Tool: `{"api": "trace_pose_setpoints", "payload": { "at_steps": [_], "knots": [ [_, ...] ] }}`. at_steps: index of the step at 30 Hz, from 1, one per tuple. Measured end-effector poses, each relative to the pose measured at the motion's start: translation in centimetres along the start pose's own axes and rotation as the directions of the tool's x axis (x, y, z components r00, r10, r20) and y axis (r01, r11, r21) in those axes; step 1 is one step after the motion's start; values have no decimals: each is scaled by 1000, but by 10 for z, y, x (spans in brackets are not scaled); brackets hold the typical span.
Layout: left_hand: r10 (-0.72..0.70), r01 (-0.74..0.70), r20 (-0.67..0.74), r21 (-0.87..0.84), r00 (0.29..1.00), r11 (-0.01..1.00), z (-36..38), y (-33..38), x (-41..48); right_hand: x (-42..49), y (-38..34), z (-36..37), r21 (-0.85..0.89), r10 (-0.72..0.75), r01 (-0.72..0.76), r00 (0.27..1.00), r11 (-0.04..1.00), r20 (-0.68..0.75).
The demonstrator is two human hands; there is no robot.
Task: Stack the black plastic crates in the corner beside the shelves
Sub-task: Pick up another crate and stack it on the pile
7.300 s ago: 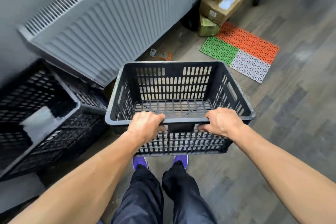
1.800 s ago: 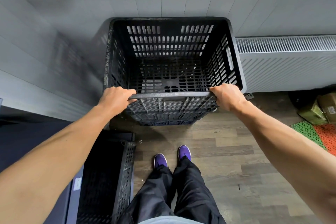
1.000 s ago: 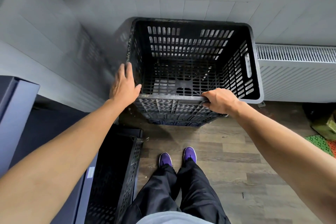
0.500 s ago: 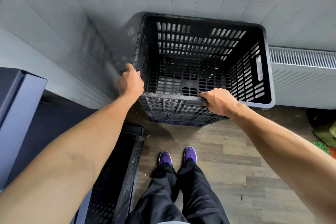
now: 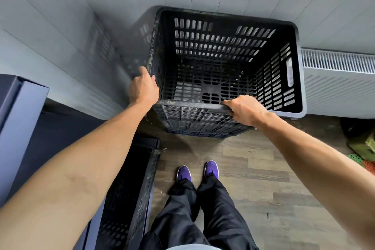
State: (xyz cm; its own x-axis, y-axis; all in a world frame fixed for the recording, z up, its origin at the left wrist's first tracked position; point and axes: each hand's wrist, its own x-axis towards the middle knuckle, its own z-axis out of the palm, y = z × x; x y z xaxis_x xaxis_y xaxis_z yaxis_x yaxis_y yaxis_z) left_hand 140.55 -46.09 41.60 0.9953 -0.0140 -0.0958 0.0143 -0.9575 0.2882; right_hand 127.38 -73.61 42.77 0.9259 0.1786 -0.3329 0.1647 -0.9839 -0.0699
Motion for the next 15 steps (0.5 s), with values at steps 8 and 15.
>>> {"api": "trace_pose_setpoints", "payload": {
  "at_steps": [8,15],
  "knots": [
    [14,-14,6,6,1000,1000,3,-1,-5,-18,18,-1,116,54,-59,997,991,51],
    [-58,58,-10,-20,998,998,6,5,-15,-21,22,1,142,28,-35,998,989,56]
  ]
}}
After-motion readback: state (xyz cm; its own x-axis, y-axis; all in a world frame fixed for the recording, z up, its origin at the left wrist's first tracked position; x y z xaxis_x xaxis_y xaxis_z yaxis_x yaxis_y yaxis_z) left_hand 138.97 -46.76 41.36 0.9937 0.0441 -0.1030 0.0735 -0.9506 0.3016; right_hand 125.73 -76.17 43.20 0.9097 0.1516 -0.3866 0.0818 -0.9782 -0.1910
